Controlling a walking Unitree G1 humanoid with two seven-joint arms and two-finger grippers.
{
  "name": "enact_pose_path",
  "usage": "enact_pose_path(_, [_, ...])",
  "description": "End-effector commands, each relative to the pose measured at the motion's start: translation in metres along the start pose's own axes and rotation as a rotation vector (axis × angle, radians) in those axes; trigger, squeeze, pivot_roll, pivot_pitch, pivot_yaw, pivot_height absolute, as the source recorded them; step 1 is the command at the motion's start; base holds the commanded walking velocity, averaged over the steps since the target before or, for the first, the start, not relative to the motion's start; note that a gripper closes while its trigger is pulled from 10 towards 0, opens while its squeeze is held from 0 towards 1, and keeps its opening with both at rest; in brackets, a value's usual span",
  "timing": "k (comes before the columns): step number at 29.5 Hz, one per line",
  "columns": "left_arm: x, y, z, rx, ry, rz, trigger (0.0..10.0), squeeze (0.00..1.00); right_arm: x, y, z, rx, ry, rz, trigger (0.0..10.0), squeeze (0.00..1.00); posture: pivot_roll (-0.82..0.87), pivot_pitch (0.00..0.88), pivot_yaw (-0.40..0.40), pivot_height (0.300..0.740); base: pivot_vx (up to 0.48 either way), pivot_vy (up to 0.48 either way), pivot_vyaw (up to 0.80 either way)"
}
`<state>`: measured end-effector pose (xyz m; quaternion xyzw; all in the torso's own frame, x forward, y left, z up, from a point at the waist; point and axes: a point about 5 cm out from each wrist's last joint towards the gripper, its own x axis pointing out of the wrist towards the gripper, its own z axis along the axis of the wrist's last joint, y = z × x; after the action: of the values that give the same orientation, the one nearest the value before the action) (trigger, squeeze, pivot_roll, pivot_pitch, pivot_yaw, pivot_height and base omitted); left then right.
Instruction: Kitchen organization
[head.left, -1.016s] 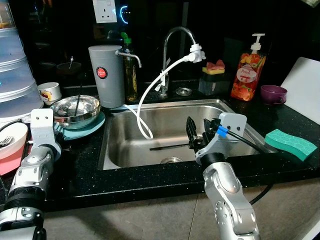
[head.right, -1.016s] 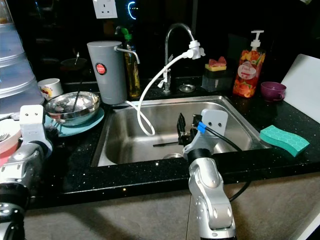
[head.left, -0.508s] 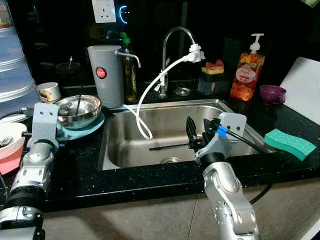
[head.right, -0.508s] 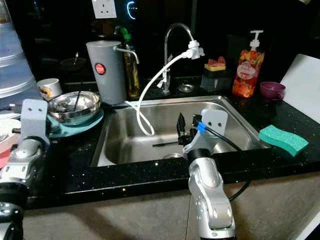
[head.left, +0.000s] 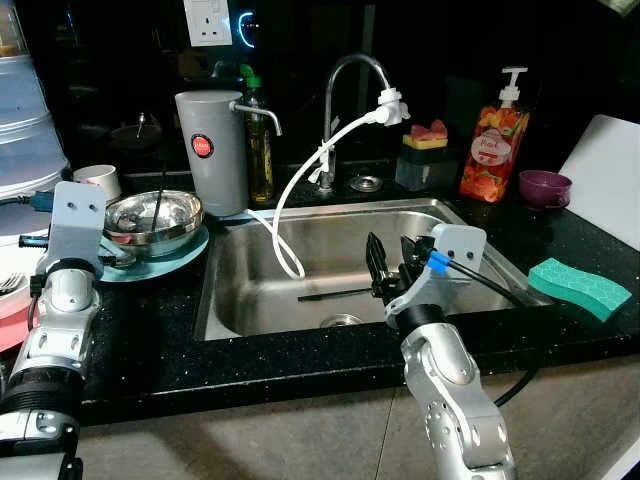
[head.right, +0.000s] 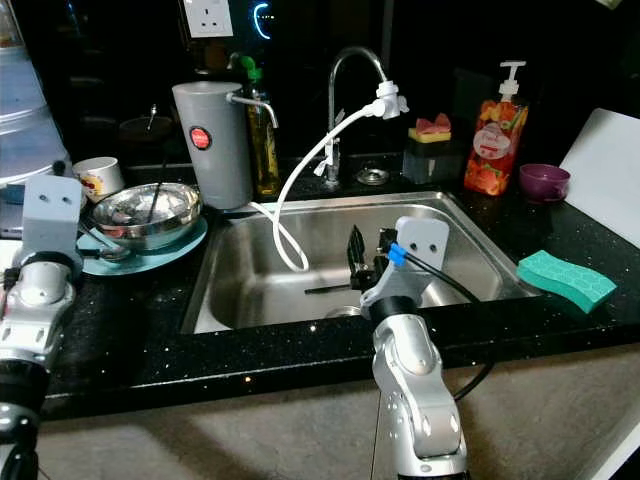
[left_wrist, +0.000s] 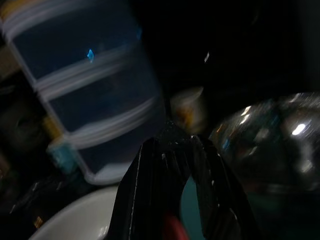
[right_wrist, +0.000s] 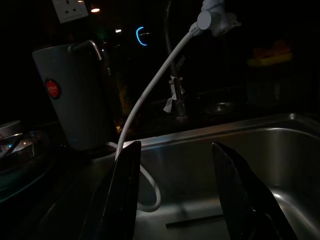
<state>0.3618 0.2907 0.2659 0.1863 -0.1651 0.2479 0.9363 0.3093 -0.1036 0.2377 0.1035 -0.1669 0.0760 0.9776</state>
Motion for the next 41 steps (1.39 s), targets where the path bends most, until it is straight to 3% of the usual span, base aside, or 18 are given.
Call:
enact_pose_path(1, [0.000, -0.008, 0.021, -0.032, -0.121, -0.080, 10.0, 0.00, 0.001, 0.002, -0.002, 0.001, 0.007, 0.009, 10.0, 0.00, 0.03, 0.048, 0.004, 0.740, 0.000, 0.000, 0.00])
enact_pose_path(4, [-0.002, -0.014, 0.031, -0.065, -0.169, -0.145, 10.0, 0.00, 0.001, 0.002, -0.002, 0.001, 0.007, 0.010, 10.0, 0.00, 0.03, 0.048, 0.004, 0.740, 0.000, 0.000, 0.00])
enact_pose_path(8, [-0.016, -0.042, 0.059, -0.168, -0.262, -0.431, 10.0, 0.00, 0.001, 0.002, -0.002, 0.000, 0.009, 0.011, 10.0, 0.00, 0.03, 0.048, 0.004, 0.740, 0.000, 0.000, 0.00])
enact_pose_path(9, [-0.016, -0.042, 0.059, -0.168, -0.262, -0.431, 10.0, 0.00, 0.001, 0.002, -0.002, 0.000, 0.009, 0.011, 10.0, 0.00, 0.03, 0.048, 0.004, 0.740, 0.000, 0.000, 0.00])
enact_pose_path(11, [-0.024, -0.056, 0.065, -0.295, -0.220, -0.601, 10.0, 0.00, 0.001, 0.002, -0.001, -0.001, 0.009, 0.020, 10.0, 0.00, 0.03, 0.048, 0.004, 0.740, 0.000, 0.000, 0.00])
enact_pose_path(12, [-0.024, -0.056, 0.065, -0.295, -0.220, -0.601, 10.0, 0.00, 0.001, 0.002, -0.001, -0.001, 0.009, 0.020, 10.0, 0.00, 0.03, 0.048, 0.004, 0.740, 0.000, 0.000, 0.00])
enact_pose_path(14, [-0.030, -0.064, 0.065, -0.383, -0.176, -0.722, 10.0, 0.00, 0.001, 0.002, -0.001, -0.004, 0.011, 0.025, 10.0, 0.00, 0.02, 0.045, 0.006, 0.740, 0.000, 0.000, 0.00])
enact_pose_path(17, [-0.042, -0.073, 0.060, -0.445, -0.131, -0.853, 10.0, 0.00, 0.000, -0.001, -0.002, -0.018, 0.022, 0.038, 10.0, 0.00, 0.02, 0.045, 0.006, 0.740, 0.000, 0.000, 0.00])
enact_pose_path(21, [-0.051, -0.082, 0.054, -0.481, -0.083, -0.928, 10.0, 0.00, 0.000, -0.001, -0.003, -0.031, 0.041, 0.071, 10.0, 0.00, 0.01, 0.043, 0.009, 0.740, 0.000, 0.000, 0.00])
enact_pose_path(24, [-0.060, -0.095, 0.041, -0.471, 0.031, -1.002, 10.0, 0.00, -0.002, 0.006, -0.009, -0.141, 0.084, 0.165, 10.0, 0.00, 0.01, 0.041, 0.009, 0.740, 0.000, 0.000, 0.00])
enact_pose_path(25, [-0.060, -0.095, 0.041, -0.471, 0.031, -1.002, 10.0, 0.00, -0.002, 0.006, -0.009, -0.141, 0.084, 0.165, 10.0, 0.00, 0.01, 0.041, 0.009, 0.740, 0.000, 0.000, 0.00])
enact_pose_path(27, [-0.062, -0.112, 0.028, -0.482, 0.164, -1.009, 10.0, 0.00, -0.005, 0.011, -0.017, -0.206, 0.129, 0.237, 10.0, 0.00, 0.01, 0.040, 0.007, 0.740, 0.000, 0.000, 0.00])
enact_pose_path(29, [-0.062, -0.112, 0.028, -0.482, 0.164, -1.009, 10.0, 0.00, -0.005, 0.011, -0.017, -0.206, 0.129, 0.237, 10.0, 0.00, 0.01, 0.040, 0.007, 0.740, 0.000, 0.000, 0.00])
enact_pose_path(32, [-0.054, -0.134, 0.021, -0.576, 0.304, -0.957, 10.0, 0.00, -0.005, 0.018, -0.017, -0.217, 0.136, 0.310, 10.0, 0.00, 0.01, 0.040, 0.007, 0.740, 0.000, 0.000, 0.00])
enact_pose_path(35, [-0.053, -0.143, 0.019, -0.612, 0.353, -0.954, 10.0, 0.00, -0.003, 0.021, -0.015, -0.214, 0.126, 0.333, 10.0, 0.00, 0.00, 0.039, 0.013, 0.740, 0.000, 0.000, 0.00])
enact_pose_path(36, [-0.053, -0.145, 0.019, -0.620, 0.366, -0.962, 10.0, 0.09, -0.002, 0.022, -0.013, -0.213, 0.121, 0.338, 10.0, 0.00, 0.00, 0.040, 0.015, 0.740, 0.000, 0.000, 0.00])
enact_pose_path(37, [-0.053, -0.147, 0.018, -0.614, 0.376, -0.960, 10.0, 1.00, -0.001, 0.023, -0.012, -0.210, 0.114, 0.342, 10.0, 0.00, 0.00, 0.040, 0.015, 0.740, 0.000, 0.000, 0.00])
enact_pose_path(41, [-0.051, -0.146, 0.021, -0.623, 0.365, -0.953, 10.0, 1.00, 0.001, 0.027, -0.006, -0.197, 0.080, 0.340, 10.0, 0.00, 0.00, 0.043, 0.018, 0.740, 0.000, 0.000, 0.00])
